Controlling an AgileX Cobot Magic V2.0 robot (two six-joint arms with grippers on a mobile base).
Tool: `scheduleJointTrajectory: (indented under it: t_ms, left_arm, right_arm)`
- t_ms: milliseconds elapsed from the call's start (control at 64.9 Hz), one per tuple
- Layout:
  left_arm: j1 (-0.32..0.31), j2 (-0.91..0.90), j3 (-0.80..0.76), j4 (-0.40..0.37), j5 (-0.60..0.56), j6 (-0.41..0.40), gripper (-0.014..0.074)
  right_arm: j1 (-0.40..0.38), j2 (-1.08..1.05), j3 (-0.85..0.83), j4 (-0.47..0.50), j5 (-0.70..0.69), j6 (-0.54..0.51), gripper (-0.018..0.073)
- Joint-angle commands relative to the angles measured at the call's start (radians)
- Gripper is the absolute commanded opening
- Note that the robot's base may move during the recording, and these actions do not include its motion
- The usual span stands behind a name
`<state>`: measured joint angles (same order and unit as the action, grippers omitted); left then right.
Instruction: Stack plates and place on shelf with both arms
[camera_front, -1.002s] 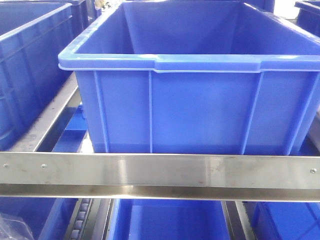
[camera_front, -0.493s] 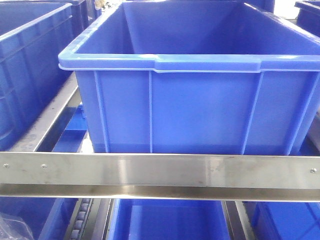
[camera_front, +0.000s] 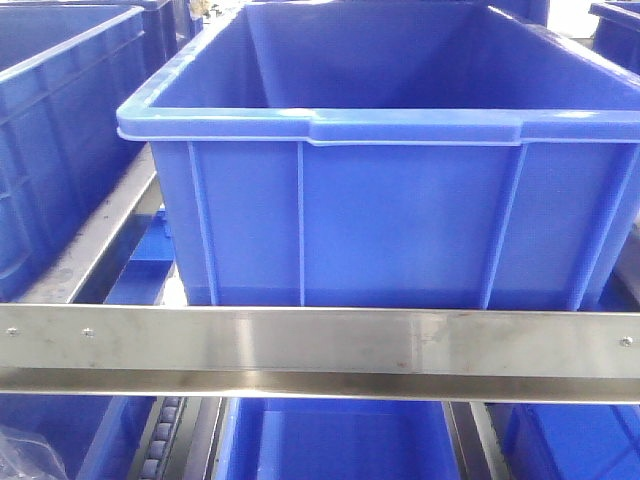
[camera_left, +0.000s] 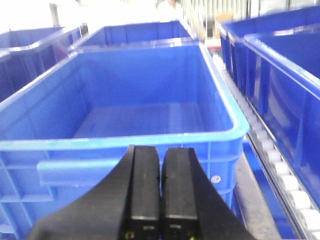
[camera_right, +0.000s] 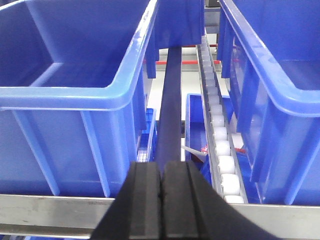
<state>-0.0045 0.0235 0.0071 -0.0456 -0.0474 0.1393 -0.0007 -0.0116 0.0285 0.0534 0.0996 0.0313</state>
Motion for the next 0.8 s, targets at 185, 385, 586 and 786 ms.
scheduleJointTrajectory:
  t_ms: [185, 385, 586, 786]
  left_arm:
    - [-0.016, -0.051, 0.004, -0.014, 0.033, -0.013, 0.0082]
    - [-0.022, -0.051, 0.004, -0.010, 0.064, -0.013, 0.0082]
    - [-0.022, -0.051, 0.004, -0.010, 0.027, -0.013, 0.0082]
    - [-0.022, -0.051, 0.004, -0.010, 0.027, -0.013, 0.0082]
  right_arm:
    - [0.001, -0.018, 0.001, -0.009, -0.100, 0.000, 0.0056]
    - [0.001, -0.018, 0.001, -0.009, -0.100, 0.000, 0.0056]
    - [0.001, -0.018, 0.001, -0.009, -0.100, 0.000, 0.0056]
    - [0.001, -0.018, 0.001, -0.009, -0.100, 0.000, 0.0056]
